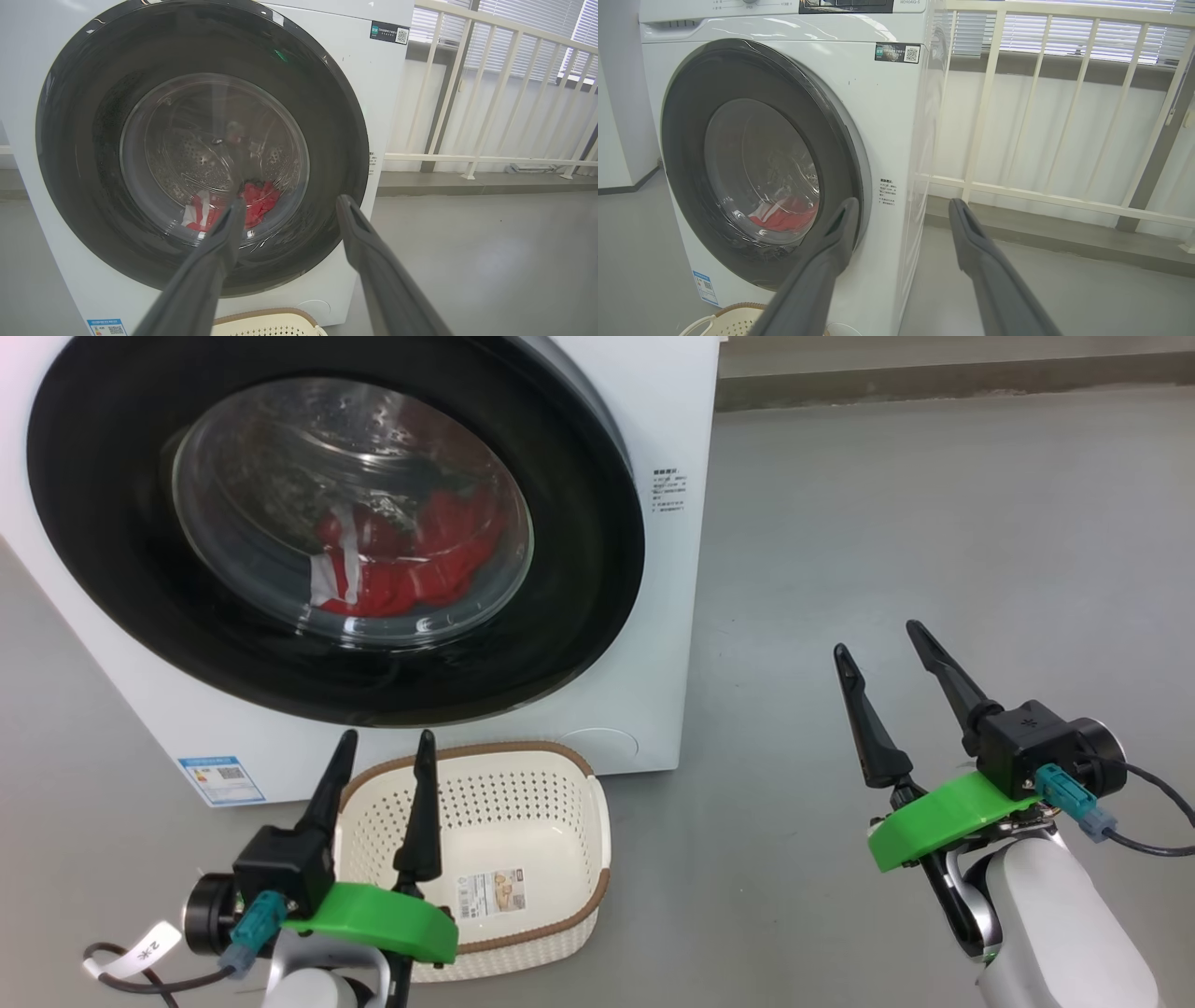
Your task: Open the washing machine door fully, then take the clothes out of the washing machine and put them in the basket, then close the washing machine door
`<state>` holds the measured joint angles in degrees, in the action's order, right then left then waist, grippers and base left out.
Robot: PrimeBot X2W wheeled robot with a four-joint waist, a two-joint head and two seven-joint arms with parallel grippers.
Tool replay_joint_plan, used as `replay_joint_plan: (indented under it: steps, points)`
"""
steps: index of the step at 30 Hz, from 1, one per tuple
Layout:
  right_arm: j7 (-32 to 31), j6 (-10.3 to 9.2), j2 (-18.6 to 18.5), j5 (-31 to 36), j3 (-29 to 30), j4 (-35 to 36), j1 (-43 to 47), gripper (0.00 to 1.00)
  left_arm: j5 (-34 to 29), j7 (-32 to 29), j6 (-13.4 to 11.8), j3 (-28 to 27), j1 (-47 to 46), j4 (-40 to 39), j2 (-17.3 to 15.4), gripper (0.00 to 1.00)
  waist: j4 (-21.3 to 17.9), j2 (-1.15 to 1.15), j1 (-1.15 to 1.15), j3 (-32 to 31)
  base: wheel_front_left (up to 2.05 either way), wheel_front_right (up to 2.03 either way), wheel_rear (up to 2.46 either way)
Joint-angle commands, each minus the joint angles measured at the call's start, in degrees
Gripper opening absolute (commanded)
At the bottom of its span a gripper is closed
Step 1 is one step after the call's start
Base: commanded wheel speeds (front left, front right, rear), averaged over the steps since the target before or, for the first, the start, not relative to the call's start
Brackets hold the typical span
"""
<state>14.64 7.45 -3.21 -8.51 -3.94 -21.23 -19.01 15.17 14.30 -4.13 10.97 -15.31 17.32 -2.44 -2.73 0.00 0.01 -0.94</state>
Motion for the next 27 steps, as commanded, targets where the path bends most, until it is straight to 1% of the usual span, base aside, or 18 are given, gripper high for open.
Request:
replay_joint_plan:
  steps: [1, 9, 15, 19, 27]
  points:
    - [0.4, 0.03, 0.3, 0.9, -0.7, 1.6, -1.2, 1.0, -0.5, 0.7, -0.6, -1.8, -2.1, -1.3, -0.4, 1.0, -0.1, 0.0, 0.0, -0.1, 0.0, 0.0, 0.0]
    - [0.4, 0.03, 0.3, 2.3, -0.1, 1.6, -0.8, 1.0, -0.4, 0.7, -0.8, -1.5, -2.1, -1.0, -0.4, 1.0, 0.0, 0.0, 0.0, -0.2, 0.0, 0.0, 0.0]
    - [0.0, 0.03, 0.3, -0.5, 0.8, 0.6, -0.5, 1.0, -0.6, 0.7, -0.8, -1.7, -2.2, -0.4, -0.4, 1.0, 0.2, 0.0, 0.0, -0.2, 0.0, 0.0, 0.0]
    - [-2.1, 0.03, 0.3, -2.4, 0.8, -1.1, -0.6, 1.0, -0.7, 0.7, -0.8, -2.0, -2.1, -0.1, -0.4, 1.0, 0.1, 0.0, 0.0, -0.4, 0.0, 0.0, 0.0]
    - [-4.2, 0.03, 0.3, -2.1, 2.0, -2.8, -0.9, 1.0, -0.8, 0.7, -0.9, -2.1, -2.1, 0.4, -0.4, 1.0, 0.1, 0.0, 0.0, -0.8, 0.0, 0.0, 0.0]
